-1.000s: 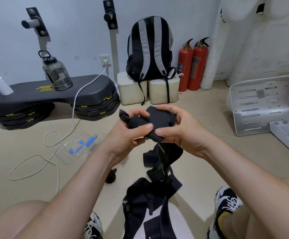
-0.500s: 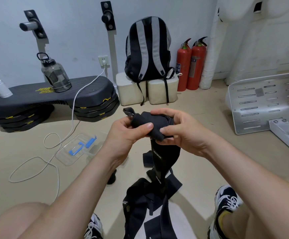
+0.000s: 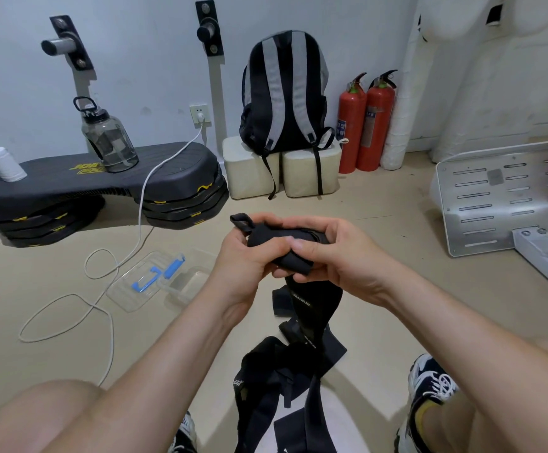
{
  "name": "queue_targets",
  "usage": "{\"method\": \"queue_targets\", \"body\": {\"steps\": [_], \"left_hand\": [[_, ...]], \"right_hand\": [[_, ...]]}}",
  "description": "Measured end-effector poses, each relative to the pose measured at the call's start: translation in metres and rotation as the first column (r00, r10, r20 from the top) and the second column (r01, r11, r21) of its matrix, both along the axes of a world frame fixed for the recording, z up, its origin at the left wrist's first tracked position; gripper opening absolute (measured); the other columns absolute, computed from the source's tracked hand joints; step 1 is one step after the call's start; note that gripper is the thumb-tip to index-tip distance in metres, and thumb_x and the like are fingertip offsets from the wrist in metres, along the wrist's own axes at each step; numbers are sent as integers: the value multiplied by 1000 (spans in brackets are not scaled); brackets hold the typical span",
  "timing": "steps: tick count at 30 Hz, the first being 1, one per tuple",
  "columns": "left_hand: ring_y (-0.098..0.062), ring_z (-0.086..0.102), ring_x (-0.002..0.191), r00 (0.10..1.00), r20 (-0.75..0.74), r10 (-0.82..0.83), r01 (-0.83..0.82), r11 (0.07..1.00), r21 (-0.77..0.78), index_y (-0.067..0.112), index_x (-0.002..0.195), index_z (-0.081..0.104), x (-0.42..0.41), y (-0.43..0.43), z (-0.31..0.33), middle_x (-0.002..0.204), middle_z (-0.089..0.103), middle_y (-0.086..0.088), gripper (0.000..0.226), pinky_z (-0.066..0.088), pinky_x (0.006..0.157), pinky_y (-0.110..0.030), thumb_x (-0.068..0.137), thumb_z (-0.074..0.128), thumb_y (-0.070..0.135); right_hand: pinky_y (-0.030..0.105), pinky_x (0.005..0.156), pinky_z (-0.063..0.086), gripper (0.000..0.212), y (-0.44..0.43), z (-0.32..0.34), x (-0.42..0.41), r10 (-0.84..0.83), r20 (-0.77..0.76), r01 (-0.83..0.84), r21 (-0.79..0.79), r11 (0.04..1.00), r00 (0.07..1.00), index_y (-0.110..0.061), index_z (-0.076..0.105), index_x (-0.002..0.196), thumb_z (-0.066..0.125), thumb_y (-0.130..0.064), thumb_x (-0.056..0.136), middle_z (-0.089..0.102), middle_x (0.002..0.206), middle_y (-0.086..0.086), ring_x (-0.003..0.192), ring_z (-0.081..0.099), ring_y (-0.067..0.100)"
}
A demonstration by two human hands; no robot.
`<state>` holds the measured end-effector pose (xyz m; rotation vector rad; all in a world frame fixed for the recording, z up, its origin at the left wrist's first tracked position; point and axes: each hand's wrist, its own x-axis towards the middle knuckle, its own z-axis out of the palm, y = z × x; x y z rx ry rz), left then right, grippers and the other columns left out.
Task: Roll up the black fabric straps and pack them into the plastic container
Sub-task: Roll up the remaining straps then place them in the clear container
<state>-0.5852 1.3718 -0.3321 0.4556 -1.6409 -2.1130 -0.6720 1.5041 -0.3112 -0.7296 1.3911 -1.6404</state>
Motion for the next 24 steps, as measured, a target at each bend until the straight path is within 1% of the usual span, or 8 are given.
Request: {"method": "queue_targets", "body": {"steps": [2,4,6,8,12,18,20,24], "left_hand": [[-22,63,71,999,-8,-35,36,999,33,18,88,61,1,-1,-1,88,66,-9,25,50,53,-26,67,72,8],[-19,63,69,985,-37,-171,173,983,66,19,87,60,4,-9,0,85,67,-6,27,52,57,-26,70,76,4],[-16,62,66,933,-86,-350,357,930,91,16,99,59,9,-16,4,82,67,-4,43,51,60,-21,66,83,0],[-15,59,66,910,-111,-399,407,911,61,10,106,58,10,-18,5,78,66,-4,45,46,58,-17,69,80,-3],[-12,67,75,961,-95,-259,258,966,-25,-1,101,59,7,-8,2,80,71,-3,36,53,67,-20,71,79,-1],[-4,56,62,996,24,-86,88,991,-98,17,79,69,8,0,7,64,62,6,11,39,57,-17,72,76,20],[-6,51,62,997,68,-23,32,990,-135,21,72,69,8,0,8,65,57,5,14,33,59,-25,68,75,33],[-7,52,60,992,106,71,-60,993,-104,21,73,67,8,5,10,65,58,5,20,33,62,-30,69,73,39]], "right_hand": [[23,60,58,36,0,-1,0,17,16,-17,-11,1000,1000,-6,57,132,56,-2,96,69,105,19,81,72,35],[22,55,58,37,0,1,-2,1,89,2,-31,1000,996,-3,55,133,54,2,96,66,105,20,72,73,30],[19,51,56,38,2,4,-5,-32,128,39,-51,998,991,-2,55,133,53,3,96,65,104,18,64,72,24],[17,47,53,42,4,5,-8,-30,149,41,-72,997,988,-2,56,133,57,-1,91,66,102,18,63,71,23],[15,37,39,39,4,4,-7,2,136,9,-75,997,991,-3,54,133,54,-6,93,69,104,20,61,72,22],[17,42,28,33,3,2,-4,-9,-144,15,37,999,990,-11,57,133,49,-20,102,69,75,6,57,64,13],[17,46,29,33,3,4,0,10,-266,10,75,997,964,-15,59,132,50,-26,102,66,71,1,57,61,12],[10,53,40,28,2,4,7,24,-481,21,87,996,877,-14,67,116,46,-28,104,59,81,7,59,61,24]]}}
